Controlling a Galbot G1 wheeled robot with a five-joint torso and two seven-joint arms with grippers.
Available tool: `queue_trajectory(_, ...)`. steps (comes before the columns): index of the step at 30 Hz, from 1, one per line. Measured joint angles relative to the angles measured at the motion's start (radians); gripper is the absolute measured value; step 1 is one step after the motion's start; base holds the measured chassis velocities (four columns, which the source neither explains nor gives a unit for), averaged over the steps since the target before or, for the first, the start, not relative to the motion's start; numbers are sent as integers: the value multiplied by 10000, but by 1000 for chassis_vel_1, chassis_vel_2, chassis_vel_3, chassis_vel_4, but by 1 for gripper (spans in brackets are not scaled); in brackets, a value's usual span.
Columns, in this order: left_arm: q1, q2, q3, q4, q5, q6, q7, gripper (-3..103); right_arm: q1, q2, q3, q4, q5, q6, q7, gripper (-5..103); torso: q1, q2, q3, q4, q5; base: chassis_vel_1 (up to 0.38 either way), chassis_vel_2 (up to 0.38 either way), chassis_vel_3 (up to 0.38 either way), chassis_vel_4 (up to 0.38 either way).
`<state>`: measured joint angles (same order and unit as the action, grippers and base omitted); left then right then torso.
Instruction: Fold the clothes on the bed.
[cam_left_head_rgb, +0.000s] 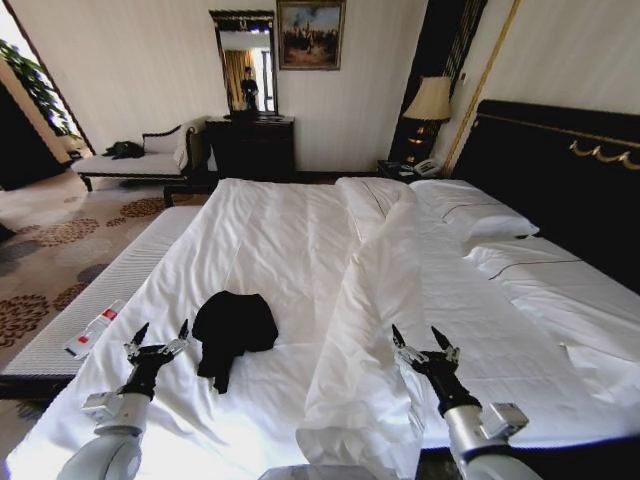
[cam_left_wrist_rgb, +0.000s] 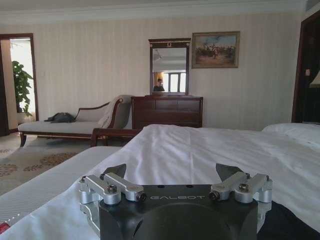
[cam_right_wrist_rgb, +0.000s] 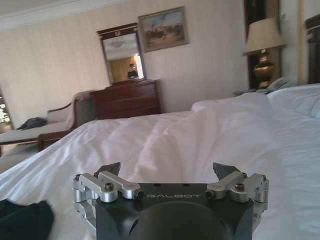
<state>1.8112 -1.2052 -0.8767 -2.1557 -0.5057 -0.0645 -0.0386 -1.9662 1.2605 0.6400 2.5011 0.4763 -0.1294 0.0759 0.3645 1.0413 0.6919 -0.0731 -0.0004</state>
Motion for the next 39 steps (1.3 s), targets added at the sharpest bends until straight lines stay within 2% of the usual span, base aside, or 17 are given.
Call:
queue_trajectory(4, 15, -1, -24, -27, -9, -3, 4, 100, -133, -555, -181, 46, 100, -159, -189, 100, -1, 0, 0, 0, 4, 0, 0, 0, 0)
queue_trajectory(7, 31, -32, -38, -29, -10, -3, 9, 100, -207, -1531, -527, -35, -419, -216, -366, 100, -1, 0, 0, 0, 7, 0, 0, 0, 0)
queue_trajectory(9, 39, -38, -48, -31, -10, -4, 10, 100, -226, -1695, -583, -78, -504, -218, -387, 100, -1, 0, 0, -1, 7, 0, 0, 0, 0)
queue_trajectory(11, 102, -67, -98, -34, -10, -24, 12, 100, -275, -2310, -781, -207, -696, -260, -446, 100, -1, 0, 0, 0, 5, 0, 0, 0, 0)
queue_trajectory(17, 215, -112, -175, -35, -18, -69, 26, 100, 9, -3001, -941, -615, -810, -415, -377, 100, -1, 0, 1, 0, 6, 0, 0, 0, 0)
queue_trajectory(27, 160, -137, -166, -40, -27, -69, 31, 100, 634, -3327, -1032, -977, -66, -1341, 315, 100, 0, 0, 1, 0, 3, 0, 0, 0, 0)
queue_trajectory(31, 125, -148, -136, -21, -27, -56, 31, 100, 723, -3342, -1222, -1049, 841, -1889, 724, 100, -1, 0, 0, -1, 5, 0, 0, 0, 0)
queue_trajectory(38, 127, -154, -134, 40, -27, -56, 31, 100, 796, -3351, -1370, -890, 1325, -2217, 907, 102, 0, 0, 0, -1, 3, 0, 0, 0, 0)
queue_trajectory(39, 119, -160, -130, 40, -27, -55, 30, 100, 798, -3351, -1388, -875, 1356, -2240, 929, 98, 0, 0, 0, -1, 4, 0, 0, 0, 0)
